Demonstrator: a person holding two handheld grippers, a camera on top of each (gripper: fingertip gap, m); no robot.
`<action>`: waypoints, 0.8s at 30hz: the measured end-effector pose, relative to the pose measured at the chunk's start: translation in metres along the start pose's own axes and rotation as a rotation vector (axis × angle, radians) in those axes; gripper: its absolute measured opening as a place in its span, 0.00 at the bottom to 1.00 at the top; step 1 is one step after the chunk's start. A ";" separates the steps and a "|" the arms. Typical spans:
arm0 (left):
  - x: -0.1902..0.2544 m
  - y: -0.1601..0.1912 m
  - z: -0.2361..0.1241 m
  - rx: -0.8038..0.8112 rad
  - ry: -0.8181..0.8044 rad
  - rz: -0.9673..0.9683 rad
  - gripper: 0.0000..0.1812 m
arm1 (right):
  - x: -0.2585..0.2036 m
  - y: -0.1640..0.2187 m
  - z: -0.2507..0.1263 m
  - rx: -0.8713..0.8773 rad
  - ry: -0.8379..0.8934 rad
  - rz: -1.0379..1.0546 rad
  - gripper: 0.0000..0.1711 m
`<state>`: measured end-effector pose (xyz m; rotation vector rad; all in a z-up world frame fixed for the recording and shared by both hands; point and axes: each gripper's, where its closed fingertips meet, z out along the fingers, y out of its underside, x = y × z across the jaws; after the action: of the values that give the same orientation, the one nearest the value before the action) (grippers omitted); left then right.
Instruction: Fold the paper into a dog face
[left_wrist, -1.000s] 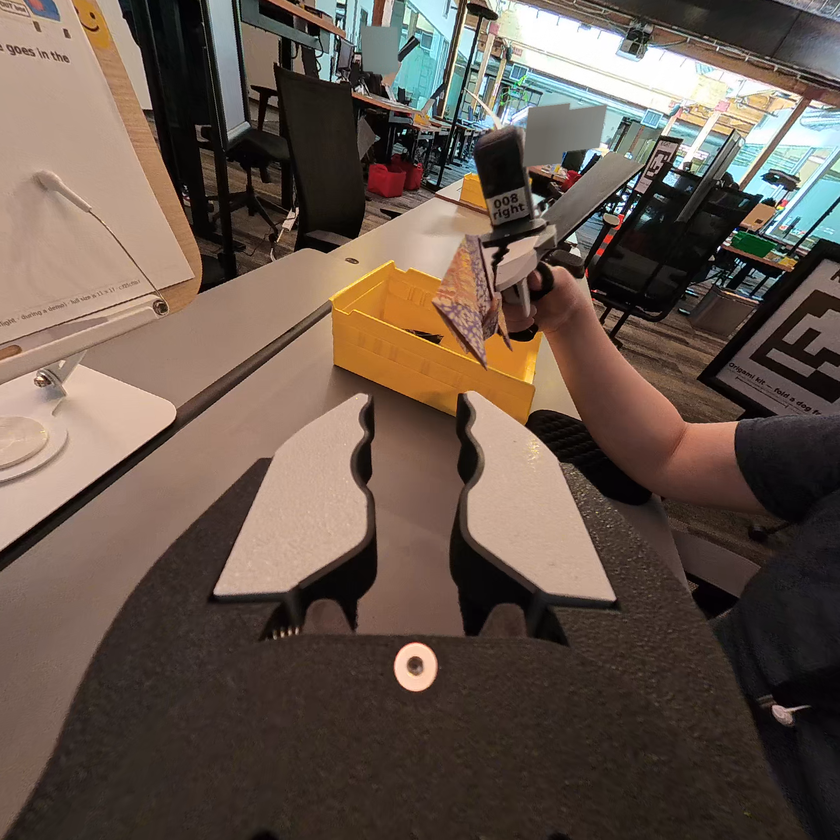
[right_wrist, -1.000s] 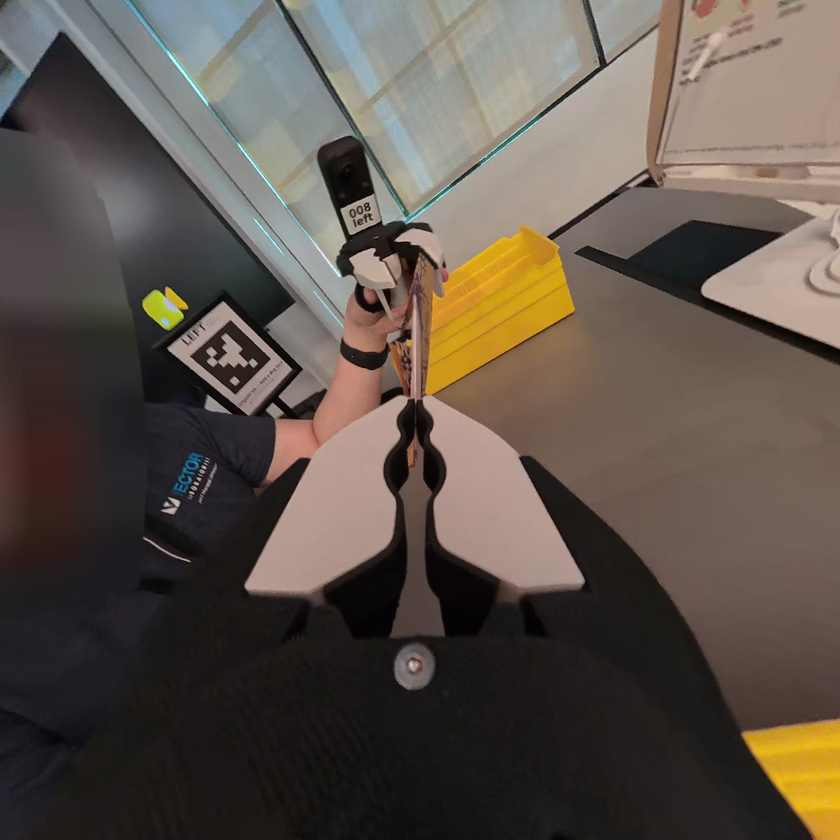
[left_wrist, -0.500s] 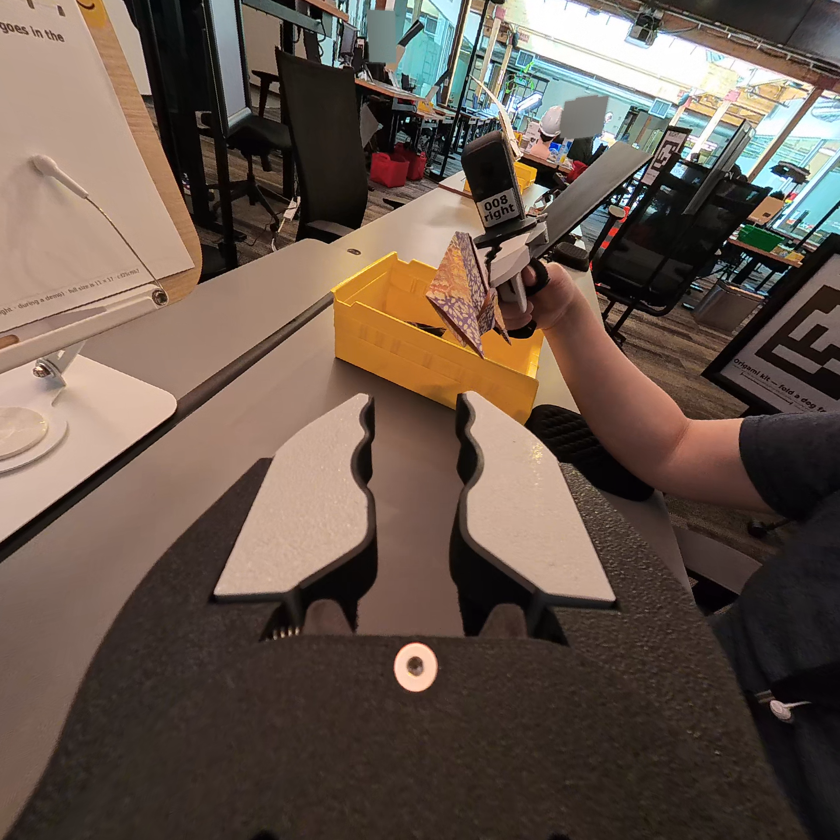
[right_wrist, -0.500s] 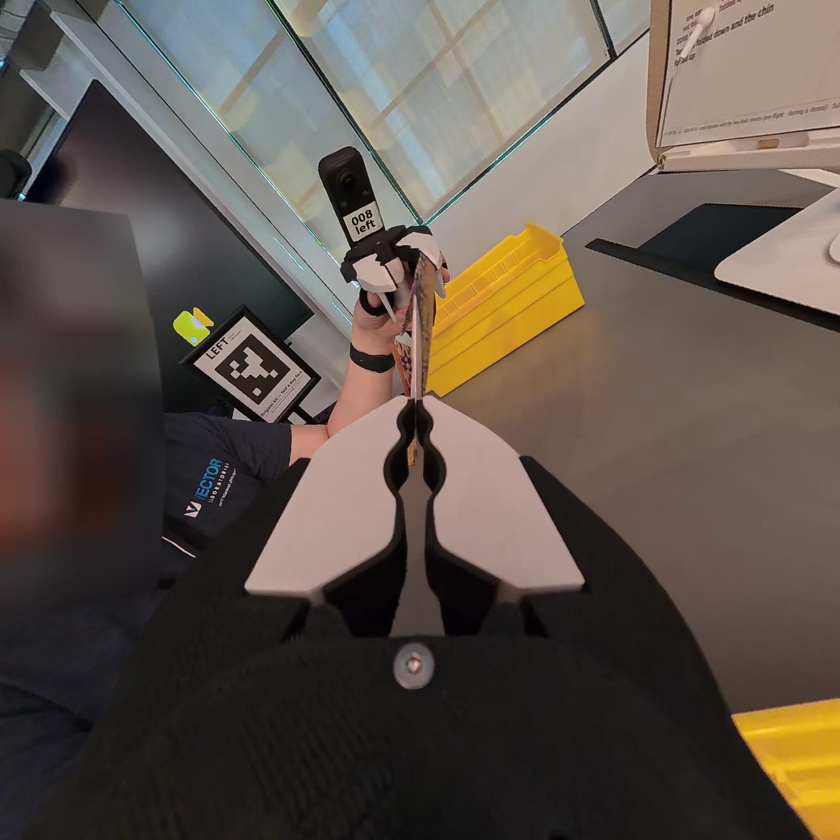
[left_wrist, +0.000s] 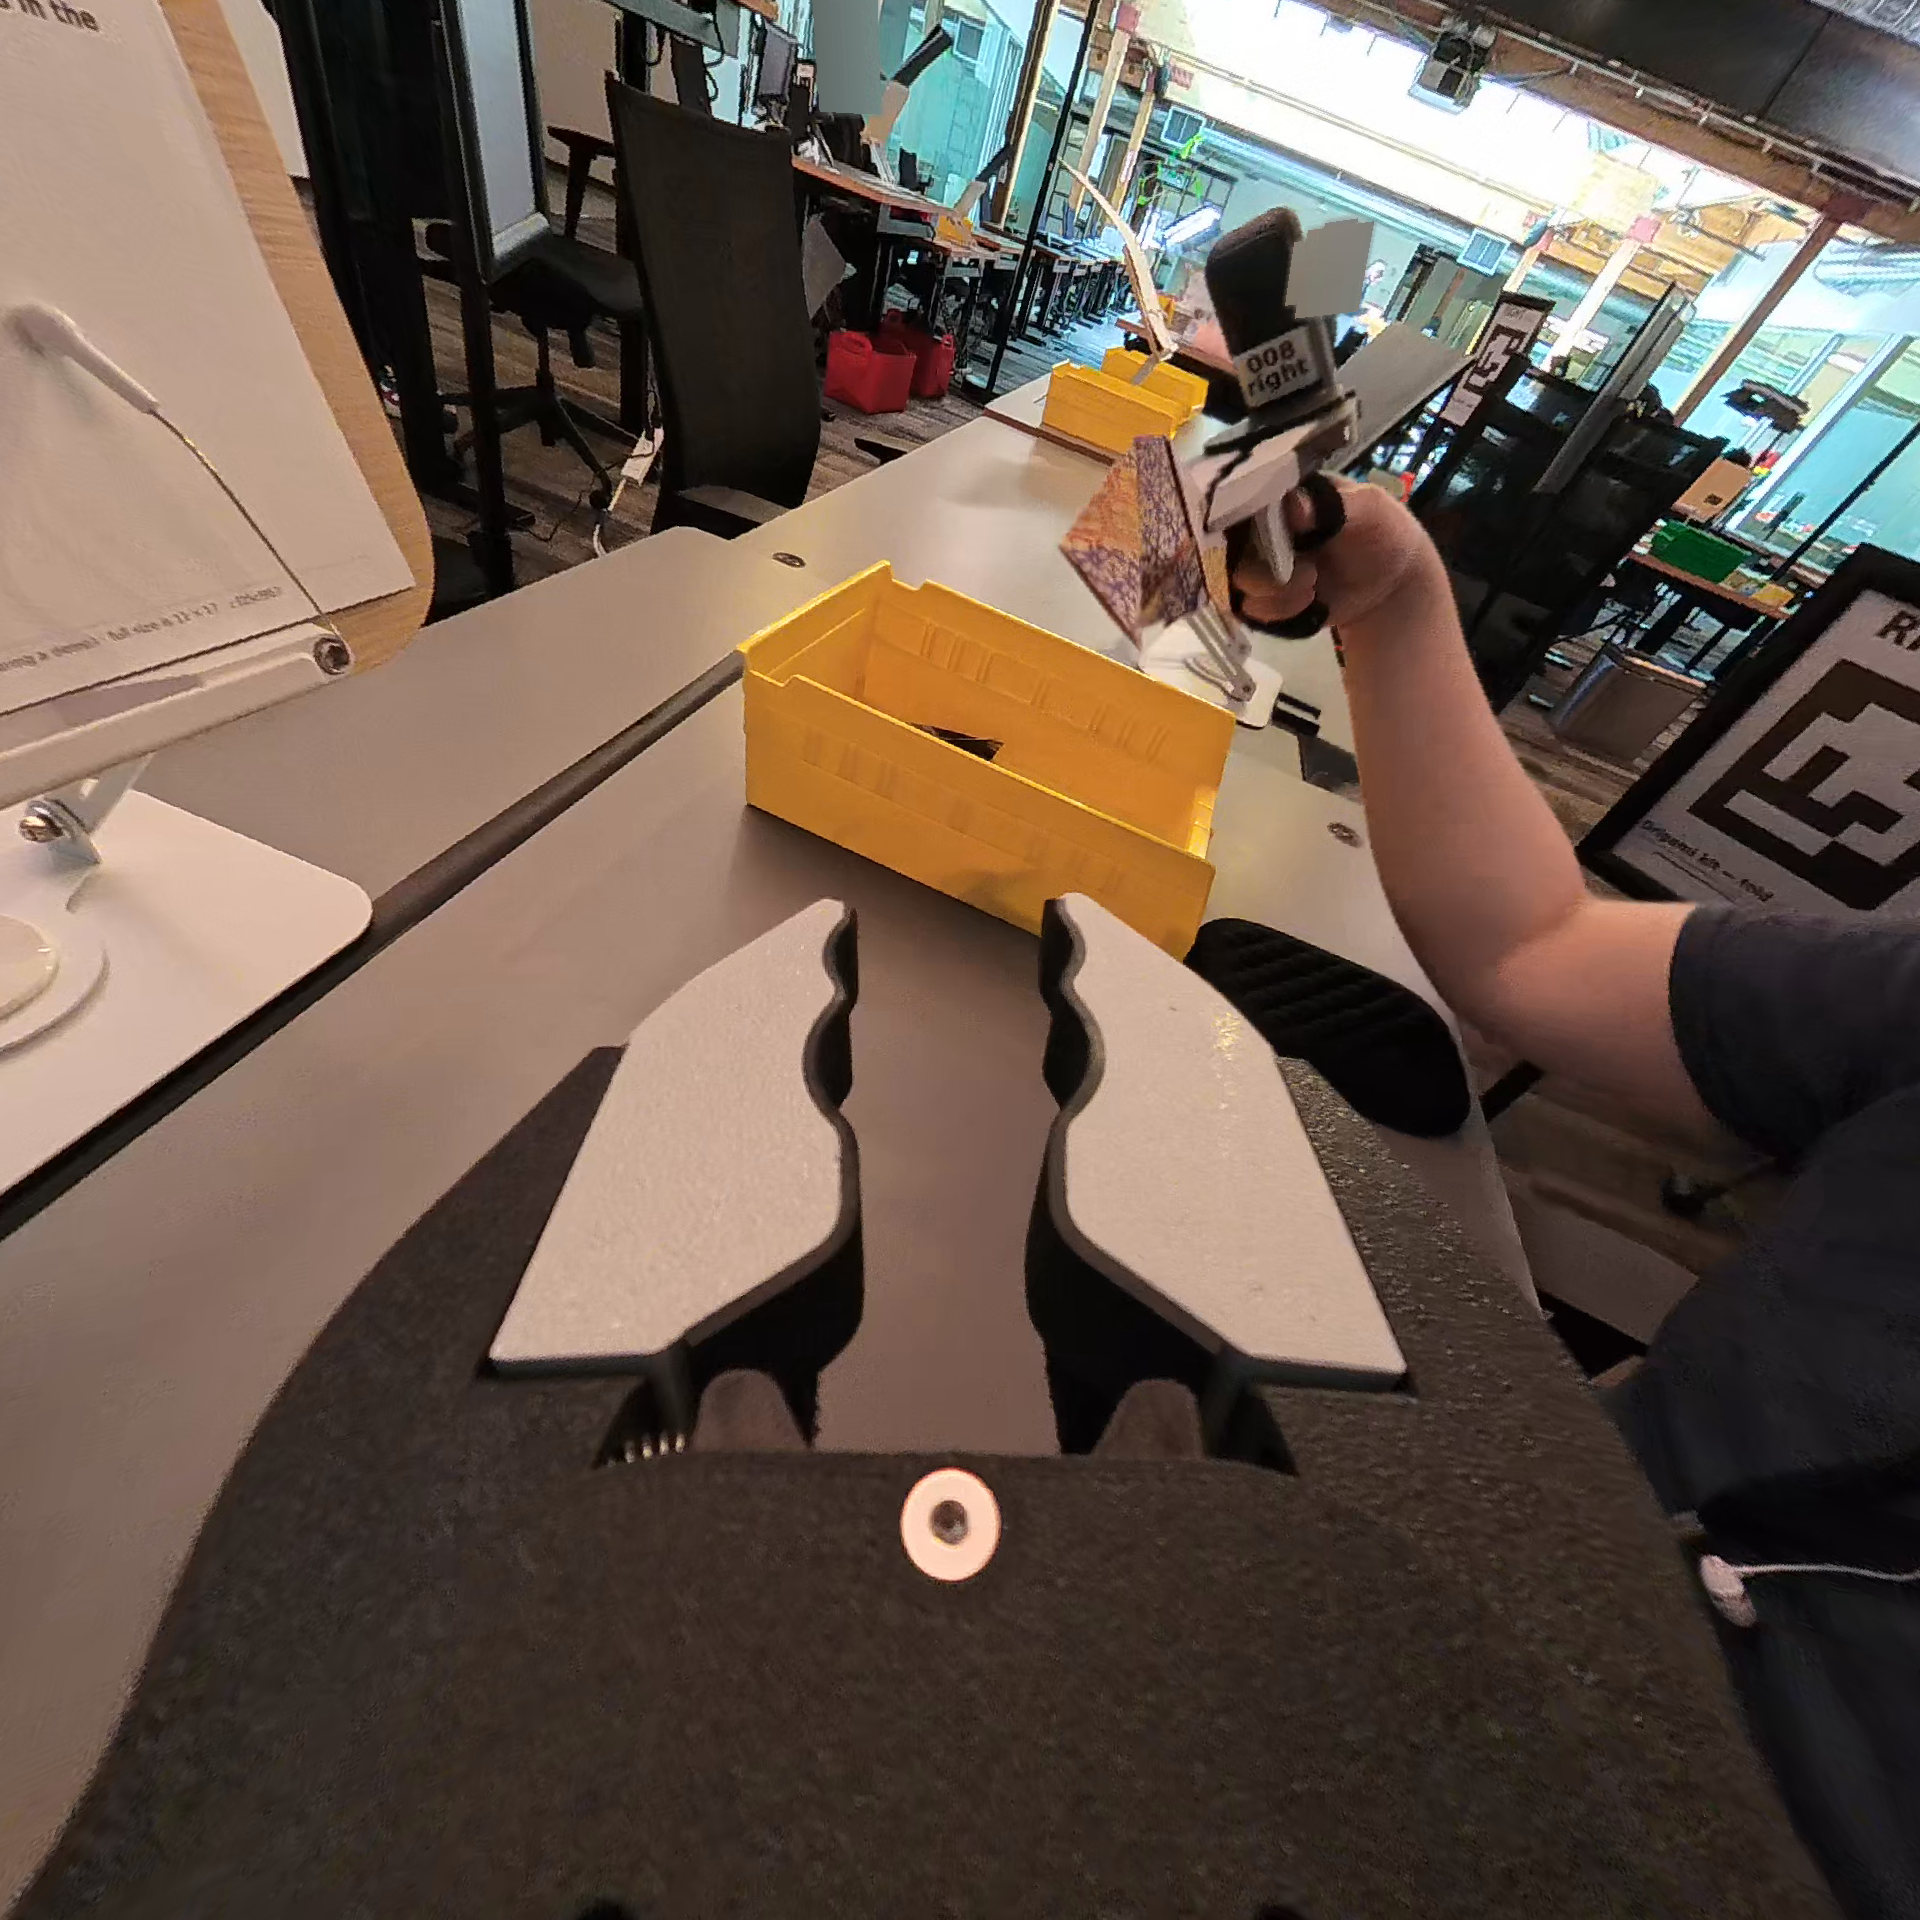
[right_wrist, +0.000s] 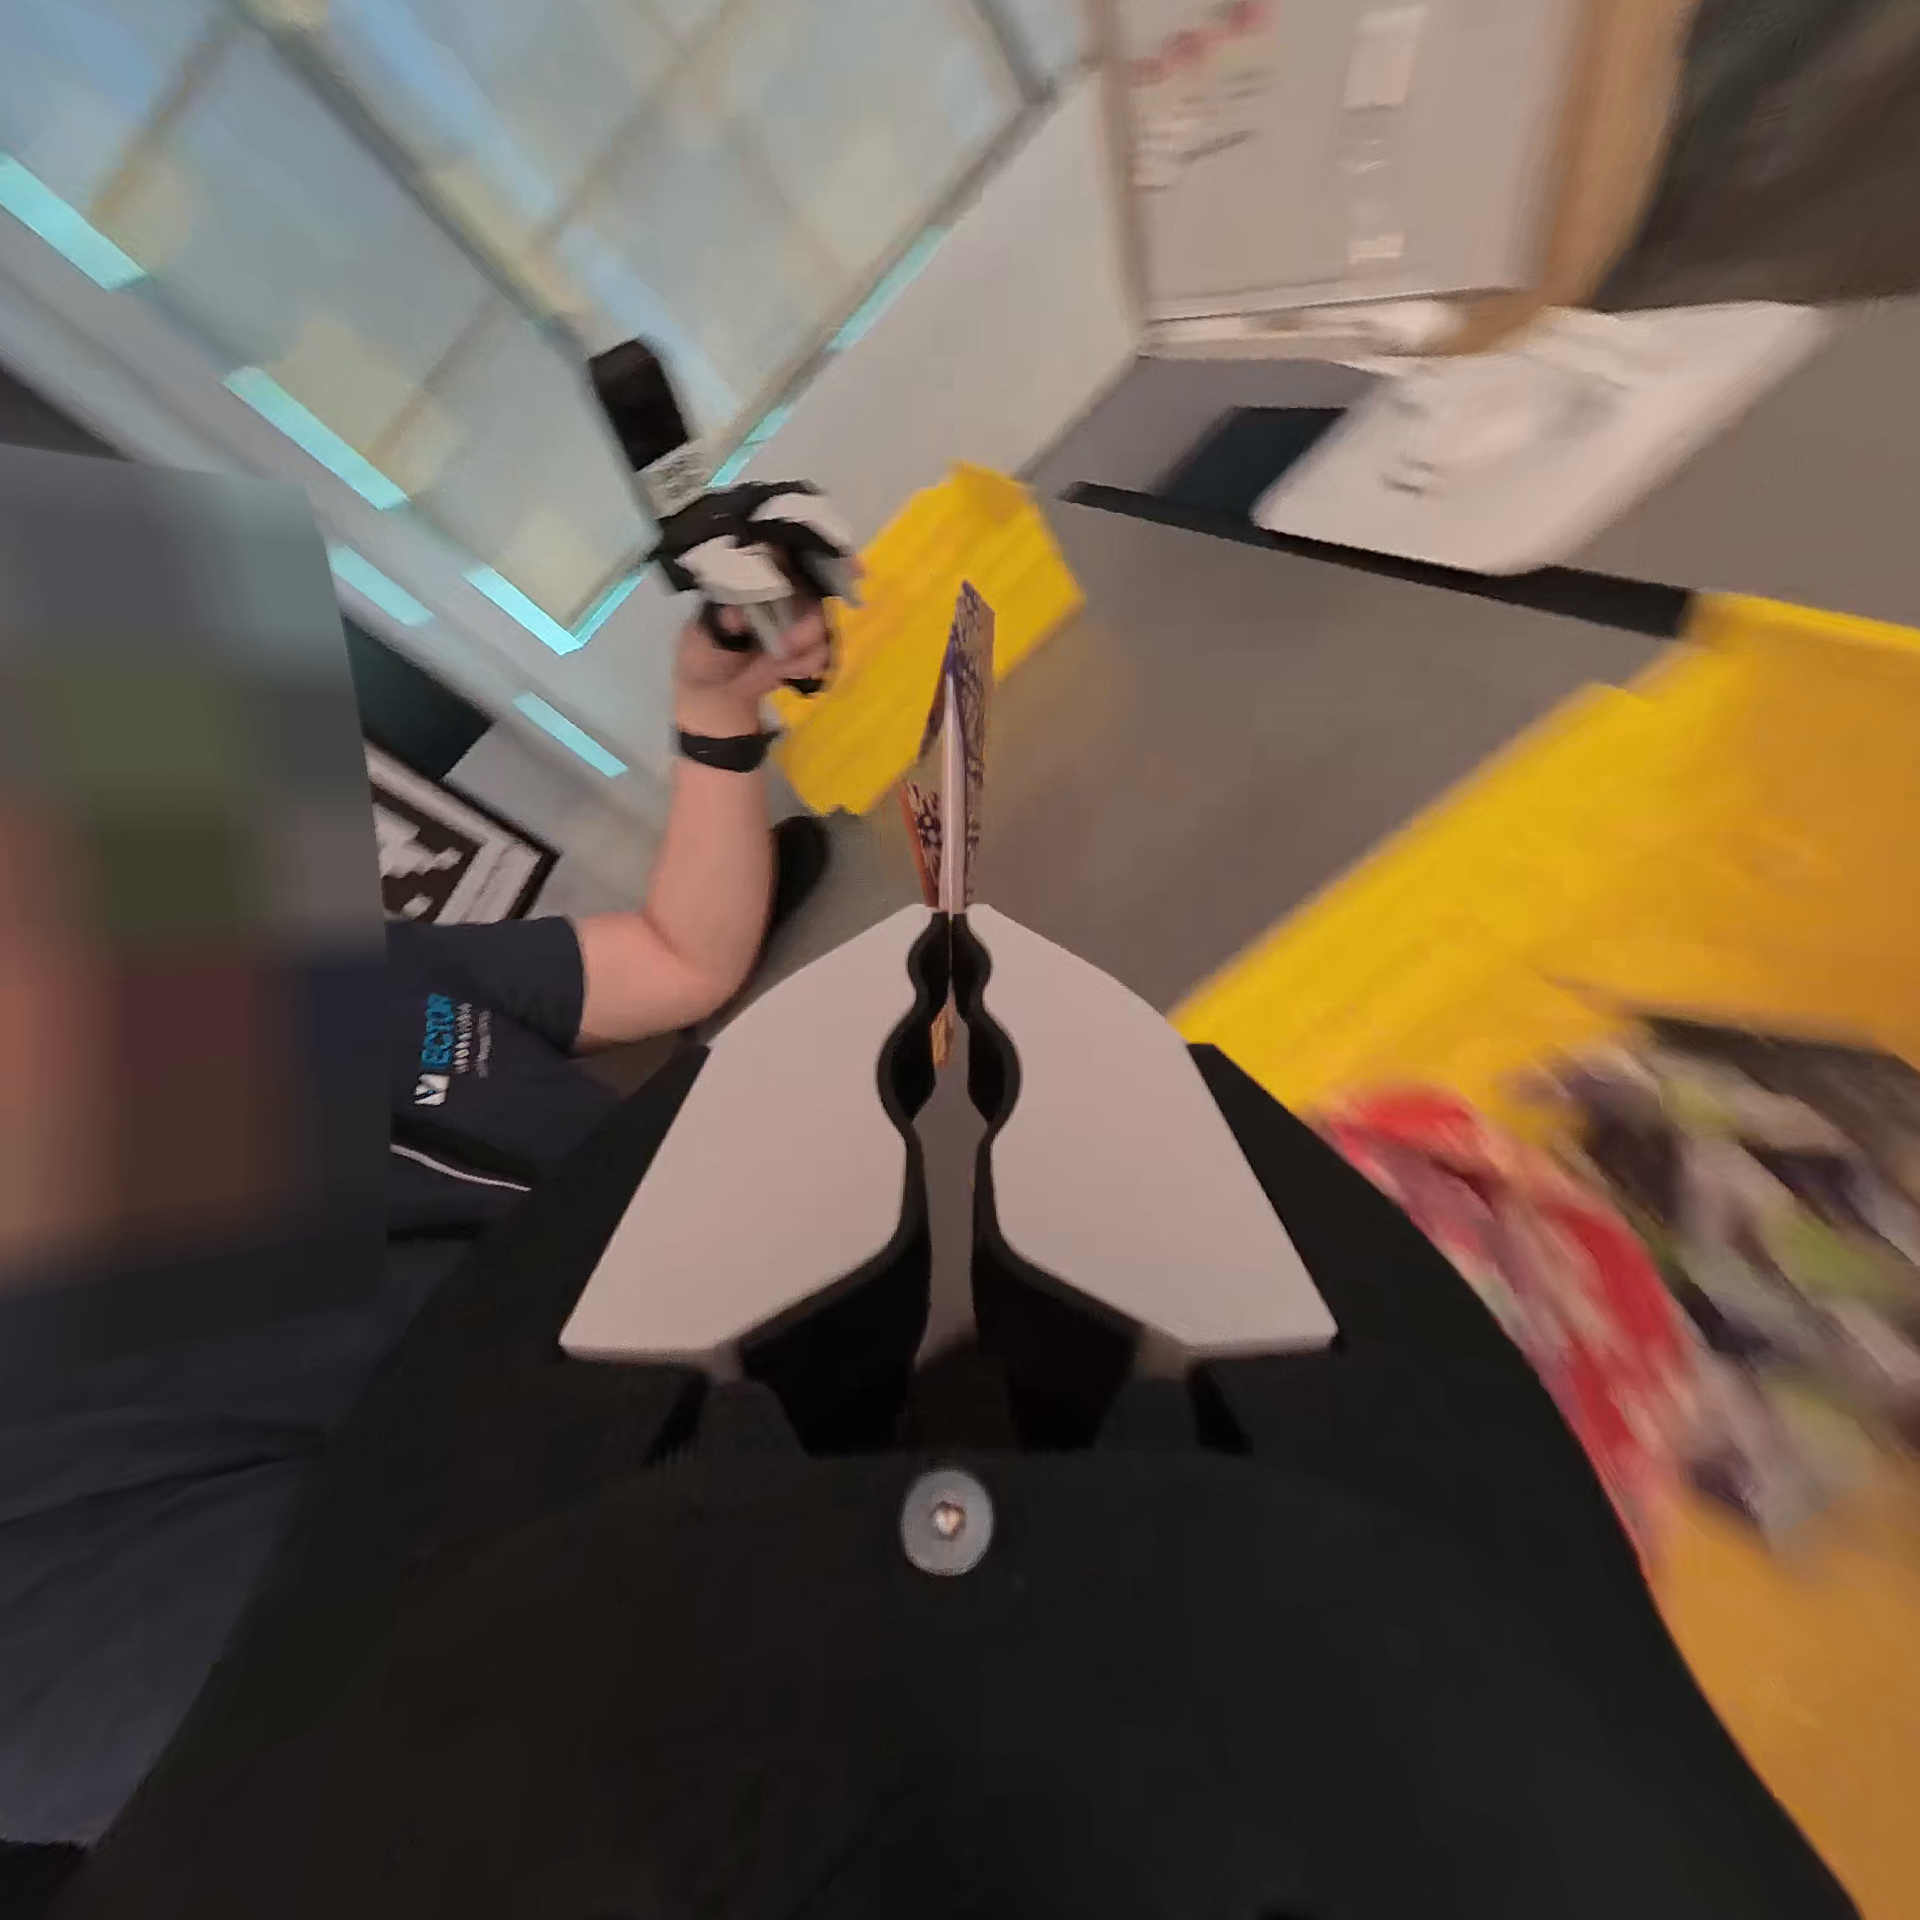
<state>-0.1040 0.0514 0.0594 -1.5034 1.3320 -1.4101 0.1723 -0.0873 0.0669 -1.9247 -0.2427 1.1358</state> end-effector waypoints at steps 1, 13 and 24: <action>0.000 0.002 0.002 -0.010 0.001 0.002 0.18 | 0.005 -0.001 -0.016 0.019 0.041 0.009 0.01; 0.004 0.010 0.020 -0.072 -0.020 0.040 0.18 | -0.069 -0.012 0.063 0.019 -0.210 -0.154 0.01; 0.007 0.006 0.014 -0.064 -0.032 0.061 0.18 | -0.105 0.000 0.120 -0.072 -0.261 -0.318 0.01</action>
<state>-0.0922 0.0407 0.0527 -1.5080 1.4036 -1.3111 0.0188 -0.0750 0.1066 -1.7182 -0.7141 1.1699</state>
